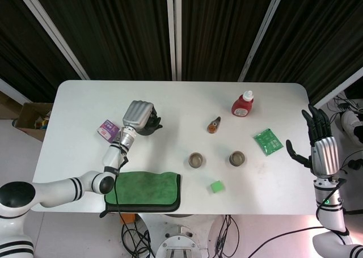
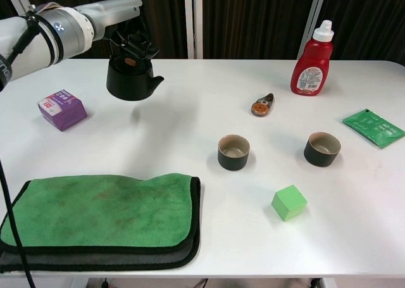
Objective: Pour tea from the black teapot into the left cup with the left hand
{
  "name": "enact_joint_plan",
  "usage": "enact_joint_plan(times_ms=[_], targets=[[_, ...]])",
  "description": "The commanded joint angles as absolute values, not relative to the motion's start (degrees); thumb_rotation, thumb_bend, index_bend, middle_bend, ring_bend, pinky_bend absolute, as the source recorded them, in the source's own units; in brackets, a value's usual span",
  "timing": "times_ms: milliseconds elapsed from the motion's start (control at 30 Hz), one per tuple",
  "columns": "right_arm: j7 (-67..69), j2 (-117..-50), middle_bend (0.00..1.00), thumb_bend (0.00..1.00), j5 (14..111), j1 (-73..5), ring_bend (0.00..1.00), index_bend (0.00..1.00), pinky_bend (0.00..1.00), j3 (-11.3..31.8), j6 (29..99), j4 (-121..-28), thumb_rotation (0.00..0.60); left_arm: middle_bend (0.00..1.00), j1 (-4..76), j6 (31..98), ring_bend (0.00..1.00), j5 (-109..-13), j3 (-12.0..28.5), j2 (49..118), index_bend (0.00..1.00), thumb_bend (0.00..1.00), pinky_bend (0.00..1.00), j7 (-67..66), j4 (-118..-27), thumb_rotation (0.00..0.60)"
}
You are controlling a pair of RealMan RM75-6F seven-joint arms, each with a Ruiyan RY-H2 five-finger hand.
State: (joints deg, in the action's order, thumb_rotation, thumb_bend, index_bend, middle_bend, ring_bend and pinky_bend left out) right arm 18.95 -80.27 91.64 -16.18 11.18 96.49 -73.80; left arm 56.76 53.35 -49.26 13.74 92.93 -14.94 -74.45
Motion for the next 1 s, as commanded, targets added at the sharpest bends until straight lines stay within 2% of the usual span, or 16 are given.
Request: enact_joint_plan(times_ms=[33,600,1000], targets=[[19.02,-80.29,0.0,0.36,91.61,-16.18,0.0,0.0,0.0,11.19,96.48,-73.76,0.6,1.0,56.63,53.26,1.0,-49.4,14.04,92.97,1.0,0.48,0.48,-15.18,-74.71,0.592],[19.38,-80.32,0.0,0.36,91.69,-16.36,0.0,0.0,0.0,11.26,96.4,-73.46,0.6,1.0,58.2,51.4,1.0,-47.72,17.43,94.29,1.0,0.48,0.48,-16.4,-78.31,0.594],[19.79,-80.13,0.0,0.36,91.6,-16.46,0.0,0.0,0.0,11.38,96.36,-73.36,0.6,1.0,58.52,54.24,1.0,-50.36,16.0,96.8,1.0,0.48,0.48,-19.43,-82.61,0.597]])
